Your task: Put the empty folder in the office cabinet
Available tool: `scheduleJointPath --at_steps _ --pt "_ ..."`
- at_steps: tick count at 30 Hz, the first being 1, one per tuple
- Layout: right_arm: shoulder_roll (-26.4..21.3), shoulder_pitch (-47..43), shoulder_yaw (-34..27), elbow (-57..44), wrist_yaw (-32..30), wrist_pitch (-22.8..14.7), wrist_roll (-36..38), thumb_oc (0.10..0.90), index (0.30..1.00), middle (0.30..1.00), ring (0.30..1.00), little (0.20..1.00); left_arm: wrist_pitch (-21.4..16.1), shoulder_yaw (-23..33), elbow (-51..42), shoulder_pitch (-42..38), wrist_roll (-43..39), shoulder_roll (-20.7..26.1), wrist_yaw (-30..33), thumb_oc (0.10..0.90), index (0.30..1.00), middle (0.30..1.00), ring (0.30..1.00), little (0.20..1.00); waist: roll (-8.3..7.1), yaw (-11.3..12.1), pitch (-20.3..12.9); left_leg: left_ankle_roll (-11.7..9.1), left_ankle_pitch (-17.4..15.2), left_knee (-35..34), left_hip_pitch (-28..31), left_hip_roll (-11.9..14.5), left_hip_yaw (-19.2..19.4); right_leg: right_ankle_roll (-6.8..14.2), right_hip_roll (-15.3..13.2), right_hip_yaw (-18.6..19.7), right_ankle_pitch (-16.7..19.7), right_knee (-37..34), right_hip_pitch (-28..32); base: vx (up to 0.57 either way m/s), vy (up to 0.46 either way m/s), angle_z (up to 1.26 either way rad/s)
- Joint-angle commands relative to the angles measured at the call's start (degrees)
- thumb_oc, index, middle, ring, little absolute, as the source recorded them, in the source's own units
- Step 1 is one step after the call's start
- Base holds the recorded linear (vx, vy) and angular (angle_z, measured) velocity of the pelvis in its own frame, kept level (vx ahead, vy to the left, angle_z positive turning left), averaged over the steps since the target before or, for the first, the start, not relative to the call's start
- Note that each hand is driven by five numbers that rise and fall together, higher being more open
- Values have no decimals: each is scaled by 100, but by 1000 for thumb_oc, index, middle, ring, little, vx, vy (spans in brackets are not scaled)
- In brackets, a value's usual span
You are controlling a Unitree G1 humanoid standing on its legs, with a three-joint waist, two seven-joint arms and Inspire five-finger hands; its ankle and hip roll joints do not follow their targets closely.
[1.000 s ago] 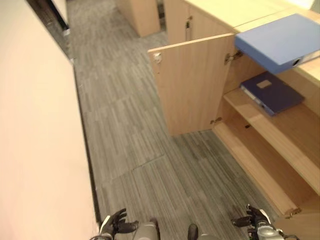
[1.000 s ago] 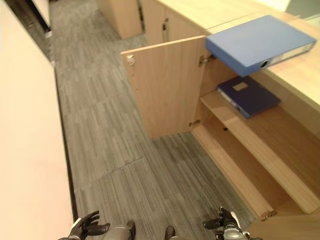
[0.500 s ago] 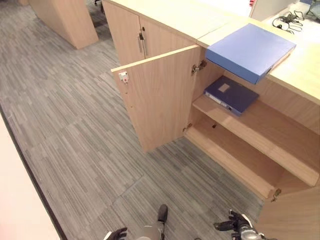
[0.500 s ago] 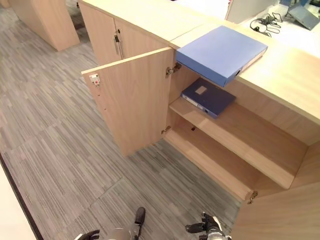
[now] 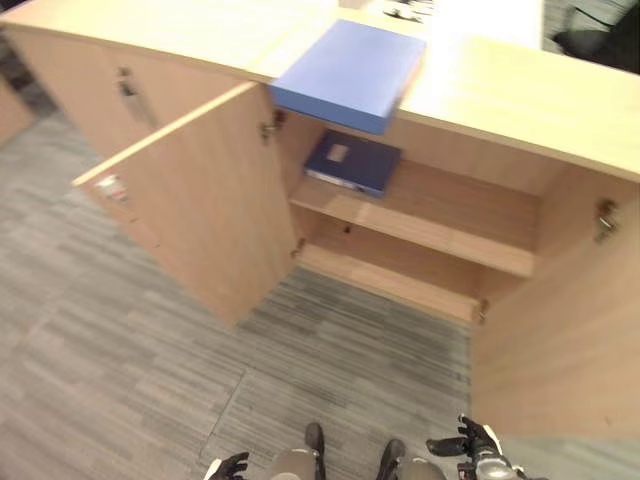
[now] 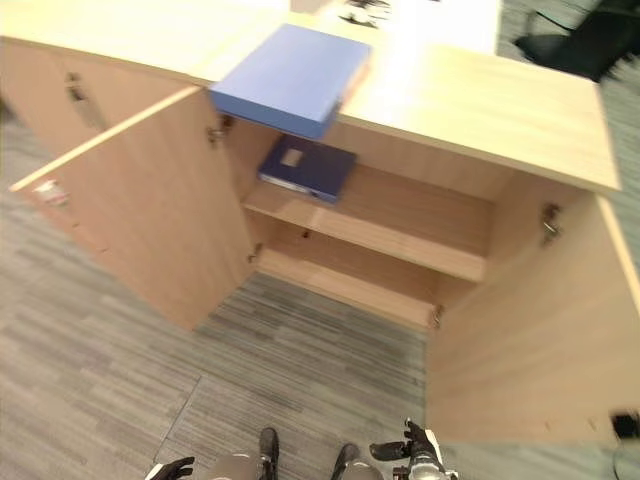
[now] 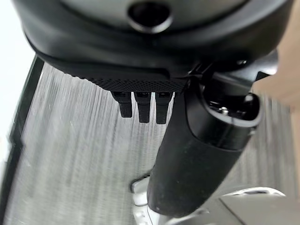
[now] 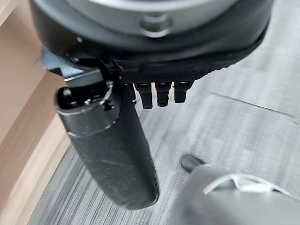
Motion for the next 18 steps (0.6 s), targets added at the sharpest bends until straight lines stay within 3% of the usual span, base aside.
scheduleJointPath --at_steps 1,2,3,6,11,12,14,15,16,17,18 --pt "-188 -94 -206 31 -194 -21 230 800 900 900 900 900 -52 -62 13 140 356 15 6 800 900 900 900 900 29 -19 96 -309 -484 -536 891 50 -170 365 -277 170 978 -928 -283 164 -103 -60" --pt "-182 -61 -235 63 -192 16 202 800 900 900 900 900 -49 -68 42 143 424 0 -9 800 900 900 900 900 43 -53 108 -328 -518 -533 957 74 -140 401 -352 185 1070 -1077 -345 342 -50 -47" --pt "-326 -29 -61 44 135 137 70 800 900 900 900 900 364 76 242 -1011 394 627 -95 800 900 900 900 900 107 -359 26 -417 -604 -582 1278 130 145 507 -351 260 1217 -1254 -486 338 -51 -53" --pt "-325 157 -56 171 190 201 13 800 900 900 900 900 41 155 140 -1032 250 636 -81 800 900 900 900 900 35 -564 -176 -425 -850 -685 1678 -77 271 510 -312 267 1302 -1349 -356 535 -74 -51" --pt "-444 281 -111 651 92 247 -161 800 900 900 900 900 35 44 84 -930 -7 284 -53 800 900 900 900 900 161 -830 -206 -625 -947 -585 1861 274 -17 304 -109 538 1223 -931 -347 349 -311 12" --pt "-548 256 -78 691 109 241 -202 800 900 900 900 900 21 -78 31 -992 -66 167 -68 800 900 900 900 900 245 -911 -202 -836 -645 -192 1731 612 -103 52 94 560 863 -554 -397 336 -454 33" --pt "-651 177 -63 645 104 207 -153 800 900 900 900 900 22 -159 -37 -1090 -159 90 -76 800 900 900 900 900 246 -897 -189 -1027 -28 302 1549 834 -188 -211 332 506 596 -567 -216 355 -466 37" --pt "-652 177 -63 645 104 207 -153 800 900 900 900 900 22 -159 -36 -1090 -159 90 -77 800 900 900 900 900 248 -900 -186 -1029 -27 302 1552 838 -192 -213 335 501 596 -571 -210 238 -298 19" --pt "-688 142 -76 633 99 189 -118 800 900 900 900 900 19 -171 -59 -1113 -180 81 -69 800 900 900 900 900 226 -887 -188 -1104 241 443 1512 912 -198 -274 434 459 535 -639 -81 352 -420 3" --pt "-728 113 -86 543 110 157 -23 800 900 900 900 900 19 -191 -128 -1103 -228 34 -87 800 900 900 900 900 158 -867 -237 -1198 872 885 1422 1144 -101 -471 648 385 355 -836 247 453 -537 8" --pt "-759 101 -53 506 116 148 -25 800 900 900 900 900 18 -183 -147 -1088 -249 37 -95 800 900 900 900 900 104 -838 -242 -1212 1026 1221 1315 1161 -128 -526 703 389 316 -942 379 434 -506 14"
